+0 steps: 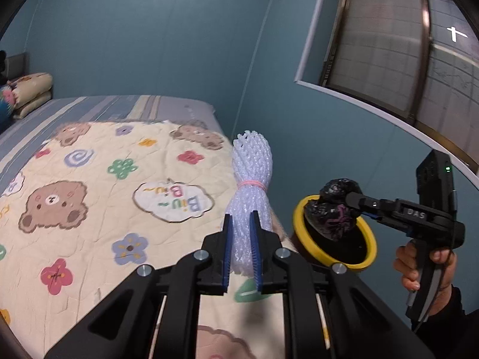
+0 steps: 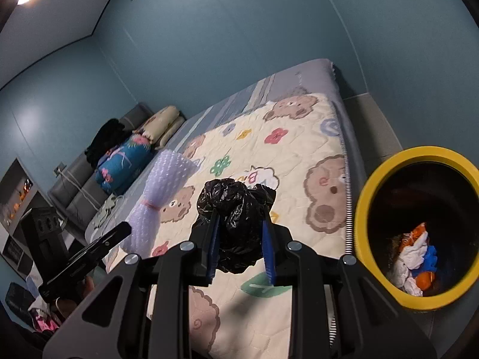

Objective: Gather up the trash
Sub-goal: 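Carry the lavender mesh sleeve and black bag over the yellow-rimmed bin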

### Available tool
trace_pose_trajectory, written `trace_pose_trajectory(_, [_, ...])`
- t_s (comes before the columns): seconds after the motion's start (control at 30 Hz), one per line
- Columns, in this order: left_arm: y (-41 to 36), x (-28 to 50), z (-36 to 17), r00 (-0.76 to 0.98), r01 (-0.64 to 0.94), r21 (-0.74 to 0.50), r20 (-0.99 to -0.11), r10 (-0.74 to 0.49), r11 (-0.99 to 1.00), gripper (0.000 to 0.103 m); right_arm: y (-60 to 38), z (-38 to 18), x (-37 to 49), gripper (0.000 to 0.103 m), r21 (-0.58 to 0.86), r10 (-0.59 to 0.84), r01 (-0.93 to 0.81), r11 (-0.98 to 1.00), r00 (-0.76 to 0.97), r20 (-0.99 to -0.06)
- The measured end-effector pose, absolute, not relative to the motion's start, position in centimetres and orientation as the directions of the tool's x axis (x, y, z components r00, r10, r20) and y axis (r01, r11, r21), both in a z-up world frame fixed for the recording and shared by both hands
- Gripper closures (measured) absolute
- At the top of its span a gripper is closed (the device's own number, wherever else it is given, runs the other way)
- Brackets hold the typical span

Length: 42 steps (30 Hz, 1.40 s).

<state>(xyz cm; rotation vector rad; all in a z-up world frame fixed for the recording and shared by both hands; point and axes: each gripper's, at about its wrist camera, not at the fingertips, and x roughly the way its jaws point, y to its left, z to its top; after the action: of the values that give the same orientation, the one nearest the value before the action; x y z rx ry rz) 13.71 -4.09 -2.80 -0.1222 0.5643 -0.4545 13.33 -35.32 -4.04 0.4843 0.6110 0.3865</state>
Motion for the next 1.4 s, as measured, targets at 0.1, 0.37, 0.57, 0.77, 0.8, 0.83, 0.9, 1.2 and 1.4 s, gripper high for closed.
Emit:
trace_pose_trajectory(0.1, [-5.6, 13.1, -2.0, 0.742, 0.418, -0.223, -0.475, -0.473, 0.880, 0.092, -37.1, -3.9, 12.6, 0.079, 0.543, 0.458, -0.178, 0.820, 0.774, -0.437])
trace_pose_trajectory(0.37, [-9.3, 12.3, -0.4, 0.723, 0.498, -0.196, -0.444, -0.529, 0.845, 0.092, -41.8, -3.6, 11.1, 0.079, 0.527, 0.344, -0.090, 0.845, 0.846, -0.406])
trace_pose_trajectory(0.57, [-12.0, 12.8, 0.2, 0.705, 0.543, -0.184, -0.431, -0.564, 0.819, 0.092, -44.5, -3.6, 10.5, 0.079, 0.519, 0.279, -0.044, 0.853, 0.880, -0.384])
trace_pose_trajectory(0.77, [-14.2, 13.7, 0.1, 0.684, 0.572, -0.182, -0.433, -0.588, 0.800, 0.092, -46.2, -3.6, 10.4, 0.079, 0.518, 0.246, -0.020, 0.855, 0.895, -0.372])
trace_pose_trajectory(0.8, [-14.6, 13.9, 0.1, 0.680, 0.576, -0.182, -0.435, -0.590, 0.797, 0.092, -46.5, -3.6, 10.4, 0.079, 0.518, 0.241, -0.016, 0.855, 0.897, -0.370])
trace_pose_trajectory(0.83, [-15.0, 14.1, 0.0, 0.675, 0.580, -0.184, -0.438, -0.594, 0.794, 0.092, -46.8, -3.7, 10.5, 0.079, 0.518, 0.236, -0.012, 0.856, 0.899, -0.369])
trace_pose_trajectory(0.9, [-15.8, 14.6, -0.1, 0.667, 0.587, -0.184, -0.442, -0.599, 0.789, 0.092, -47.3, -3.8, 10.7, 0.079, 0.519, 0.227, -0.003, 0.855, 0.902, -0.368])
trace_pose_trajectory(1.2, [-18.7, 16.0, -0.9, 0.641, 0.607, -0.184, -0.462, -0.613, 0.773, 0.092, -49.6, -4.5, 11.1, 0.079, 0.527, 0.189, 0.041, 0.849, 0.907, -0.376])
trace_pose_trajectory(1.4, [-20.5, 17.3, -1.5, 0.625, 0.612, -0.188, -0.480, -0.616, 0.768, 0.092, -50.8, -5.2, 11.6, 0.079, 0.530, 0.165, 0.069, 0.845, 0.910, -0.381])
